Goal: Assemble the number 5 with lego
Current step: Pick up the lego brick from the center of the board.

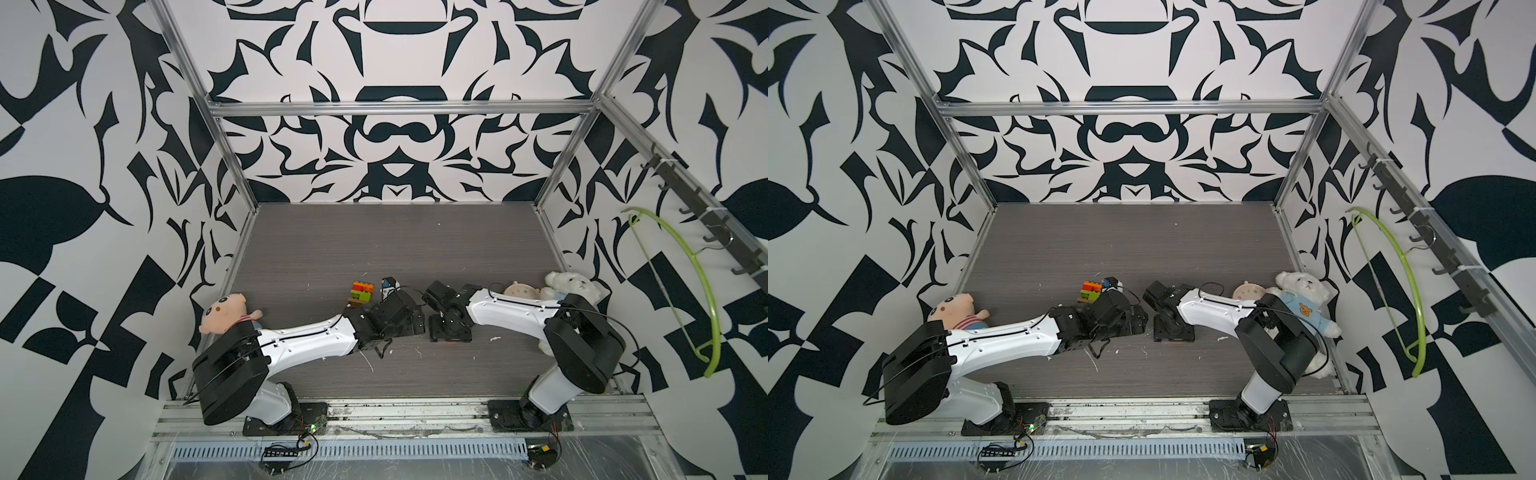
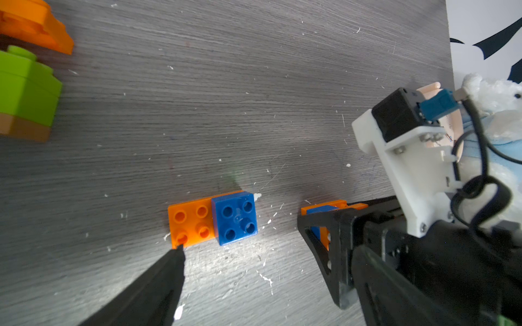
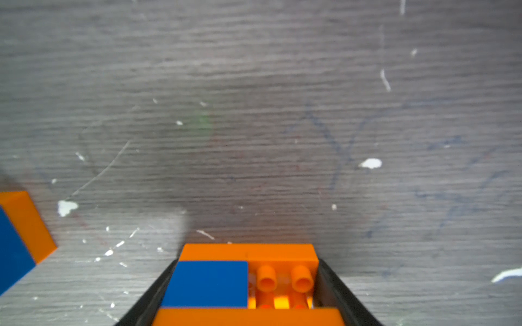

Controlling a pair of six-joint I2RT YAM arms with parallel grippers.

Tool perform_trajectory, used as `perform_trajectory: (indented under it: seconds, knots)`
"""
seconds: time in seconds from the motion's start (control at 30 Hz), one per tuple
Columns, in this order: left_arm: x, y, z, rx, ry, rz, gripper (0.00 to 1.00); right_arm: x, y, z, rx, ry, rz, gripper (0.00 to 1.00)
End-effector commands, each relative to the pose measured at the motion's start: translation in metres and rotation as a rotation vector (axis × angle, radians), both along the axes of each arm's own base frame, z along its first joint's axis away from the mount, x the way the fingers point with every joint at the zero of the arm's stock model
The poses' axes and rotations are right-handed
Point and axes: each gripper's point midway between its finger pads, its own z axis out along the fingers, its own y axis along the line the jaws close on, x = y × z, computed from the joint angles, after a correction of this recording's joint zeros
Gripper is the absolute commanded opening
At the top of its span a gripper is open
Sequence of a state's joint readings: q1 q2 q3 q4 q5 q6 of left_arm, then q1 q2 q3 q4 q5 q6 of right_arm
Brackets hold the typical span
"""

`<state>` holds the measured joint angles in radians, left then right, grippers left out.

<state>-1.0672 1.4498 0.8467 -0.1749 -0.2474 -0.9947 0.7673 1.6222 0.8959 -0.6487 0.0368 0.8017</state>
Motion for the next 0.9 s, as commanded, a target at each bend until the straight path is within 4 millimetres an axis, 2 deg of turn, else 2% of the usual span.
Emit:
perform_trajectory:
  seconds: [0.0,0.2,0.33,0.43,0.6,0.7,0.87]
  knots:
    - [0.003,0.001,0.006,0.003,-0.023,0.007,0.99,0.003,-0.004,0.016,-0.020,-0.025,-0.004,0.67]
    - [0.005,0.016,0.013,0.009,-0.063,0.050,0.99,0.010,0.002,0.049,0.006,-0.069,0.013,0.67]
    - [0.006,0.032,0.016,-0.006,-0.074,0.078,0.99,0.020,0.017,0.068,0.033,-0.095,0.036,0.67]
    - [0.006,0.045,0.019,-0.032,-0.080,0.095,0.99,0.025,0.038,0.077,0.069,-0.104,0.064,0.67]
    - [0.006,0.079,0.017,-0.061,-0.078,0.176,0.99,0.029,0.076,0.083,0.102,-0.119,0.115,0.67]
    - [0.005,0.104,0.012,-0.069,-0.069,0.240,0.99,0.028,0.096,0.080,0.096,-0.115,0.136,0.67]
    - [0.000,0.133,0.011,-0.078,-0.082,0.300,0.99,0.026,0.116,0.072,0.068,-0.110,0.138,0.67]
